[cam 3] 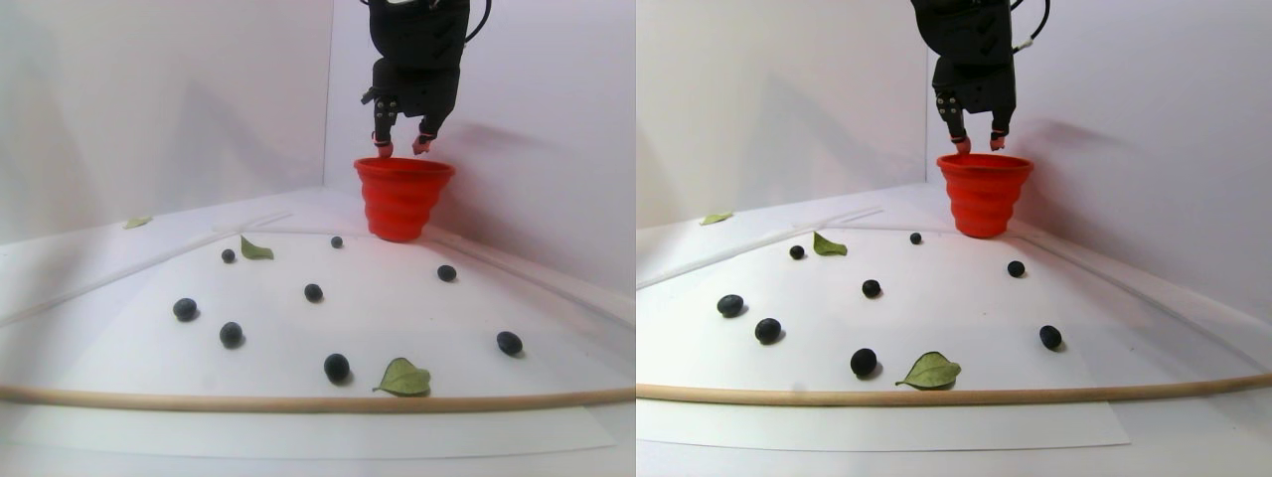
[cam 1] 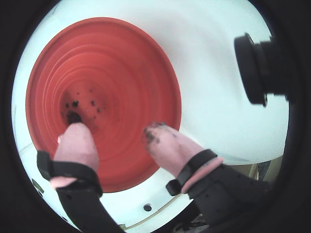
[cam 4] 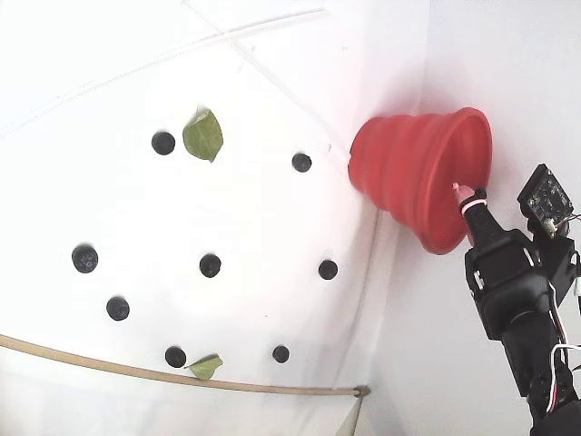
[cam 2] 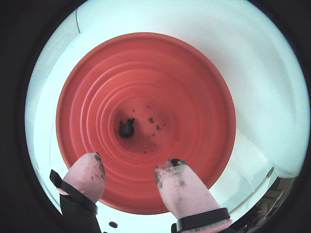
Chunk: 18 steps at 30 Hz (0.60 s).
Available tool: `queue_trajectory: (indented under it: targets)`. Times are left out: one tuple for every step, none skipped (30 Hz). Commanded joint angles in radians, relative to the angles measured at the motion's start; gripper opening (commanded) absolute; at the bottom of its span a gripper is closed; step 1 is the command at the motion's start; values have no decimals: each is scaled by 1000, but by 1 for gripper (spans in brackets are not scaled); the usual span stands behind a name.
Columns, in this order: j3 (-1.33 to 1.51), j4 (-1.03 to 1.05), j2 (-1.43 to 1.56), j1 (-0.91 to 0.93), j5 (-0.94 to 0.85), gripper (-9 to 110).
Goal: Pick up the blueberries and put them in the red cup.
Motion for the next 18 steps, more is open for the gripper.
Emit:
queue_trajectory:
  targets:
    - [-74,-25,69,18,-5,21]
    - [-67,-23,83,12,-5,21]
    - [-58,-23,100,8,-8,21]
    - [-49,-23,115,3,-9,21]
    - [-38,-21,130,-2,-12,21]
    - [-28,-21,147,-3,-14,21]
    - [-20,-20,163,-8,-14,21]
    - [-12,-15,178,-11,-14,21]
    - [-6,-9,193,-15,-12,21]
    - [0,2,209,-20,-11,21]
    - [6,9,225,-23,-11,21]
    - [14,11,239,-28,-9,21]
    - [20,14,250,-29,-9,21]
    - [26,15,261,-32,-9,21]
    - [34,18,270,-35,-11,21]
    - [41,20,282,-38,-12,21]
    - [51,26,293,-41,-12,21]
    - [58,29,304,-44,-14,21]
